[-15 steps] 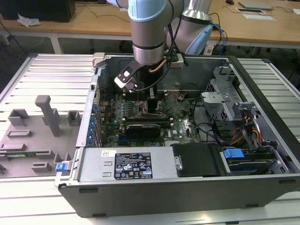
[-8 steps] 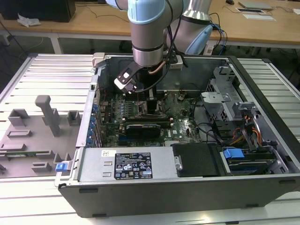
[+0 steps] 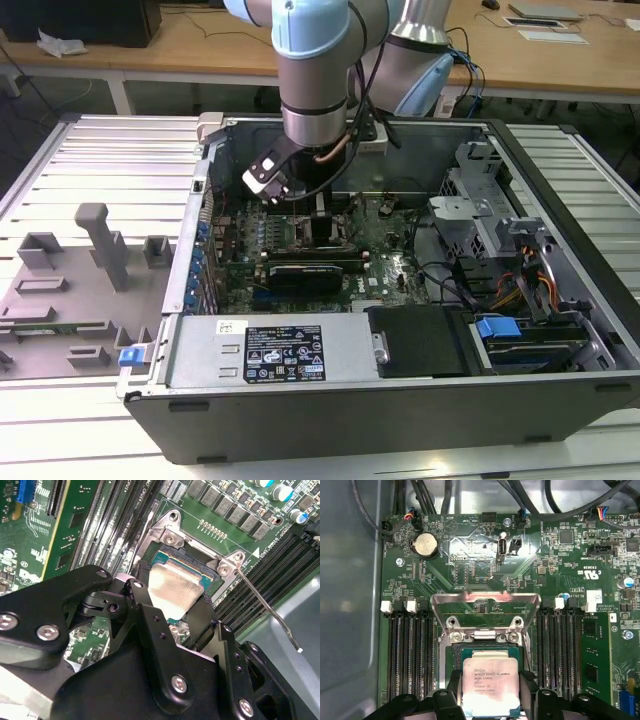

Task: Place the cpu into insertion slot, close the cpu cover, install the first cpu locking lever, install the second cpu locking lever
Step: 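Place the cpu into insertion slot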

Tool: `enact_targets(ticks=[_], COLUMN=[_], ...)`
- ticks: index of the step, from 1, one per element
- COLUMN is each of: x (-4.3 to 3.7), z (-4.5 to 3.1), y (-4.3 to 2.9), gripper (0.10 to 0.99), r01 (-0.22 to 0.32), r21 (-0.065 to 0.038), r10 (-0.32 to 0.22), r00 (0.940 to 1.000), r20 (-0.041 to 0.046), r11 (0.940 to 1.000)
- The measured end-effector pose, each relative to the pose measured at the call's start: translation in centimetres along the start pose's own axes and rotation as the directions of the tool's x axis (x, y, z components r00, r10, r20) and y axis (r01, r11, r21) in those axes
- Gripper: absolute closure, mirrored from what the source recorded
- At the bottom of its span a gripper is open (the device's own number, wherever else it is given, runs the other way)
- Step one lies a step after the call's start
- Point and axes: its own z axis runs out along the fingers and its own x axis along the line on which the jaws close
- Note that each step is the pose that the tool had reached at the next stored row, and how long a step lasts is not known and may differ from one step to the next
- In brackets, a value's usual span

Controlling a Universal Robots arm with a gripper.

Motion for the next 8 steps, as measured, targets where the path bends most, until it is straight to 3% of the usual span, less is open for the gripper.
enact_targets(ticks=[8], x=[0.38], z=[0.32], y=[-0.03], gripper=[0.545], r01=[-0.001], r21=[0.0], r10=[0.001], r00=[1.0], r20=[0.0002], r11=[1.0])
